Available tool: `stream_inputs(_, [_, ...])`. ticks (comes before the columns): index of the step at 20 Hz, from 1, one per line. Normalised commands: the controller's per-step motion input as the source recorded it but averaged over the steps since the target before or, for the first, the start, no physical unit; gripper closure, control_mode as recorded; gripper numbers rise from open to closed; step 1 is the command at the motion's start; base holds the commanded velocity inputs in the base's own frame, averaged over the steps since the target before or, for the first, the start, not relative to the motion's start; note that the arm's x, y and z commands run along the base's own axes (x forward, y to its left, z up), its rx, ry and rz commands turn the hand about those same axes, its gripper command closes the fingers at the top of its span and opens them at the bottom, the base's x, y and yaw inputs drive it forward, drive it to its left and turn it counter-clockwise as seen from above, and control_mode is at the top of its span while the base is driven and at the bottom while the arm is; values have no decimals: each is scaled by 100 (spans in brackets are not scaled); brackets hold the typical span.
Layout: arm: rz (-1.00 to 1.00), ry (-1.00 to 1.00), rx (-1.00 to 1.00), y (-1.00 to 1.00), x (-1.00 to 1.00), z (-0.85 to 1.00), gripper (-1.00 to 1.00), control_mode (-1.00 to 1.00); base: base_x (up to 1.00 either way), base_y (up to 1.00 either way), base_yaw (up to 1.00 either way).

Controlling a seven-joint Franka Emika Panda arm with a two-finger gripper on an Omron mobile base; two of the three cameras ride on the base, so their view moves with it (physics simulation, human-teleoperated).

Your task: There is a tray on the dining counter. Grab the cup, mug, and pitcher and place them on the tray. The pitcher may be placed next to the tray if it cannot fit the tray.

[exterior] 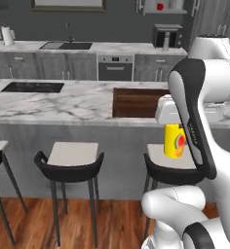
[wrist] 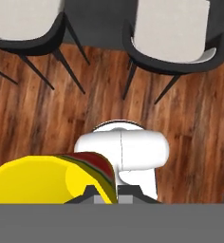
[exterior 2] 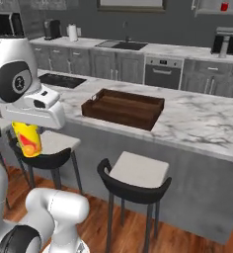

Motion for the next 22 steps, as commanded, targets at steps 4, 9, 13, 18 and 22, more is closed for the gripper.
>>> stream_inputs(4, [0, 0, 0, 0, 0, 0, 100, 100, 0, 57, -35])
stream_inputs(9, [0, 0, 0, 0, 0, 0, 100, 100, 0, 69, -28])
stream_inputs(13, [0, 0, 0, 0, 0, 0, 100, 100, 13, 61, -21])
stream_inputs(18, [0, 0, 0, 0, 0, 0, 100, 100, 36, 43, -17])
stream_inputs(22, [0, 0, 0, 0, 0, 0, 100, 100, 50, 0, -16])
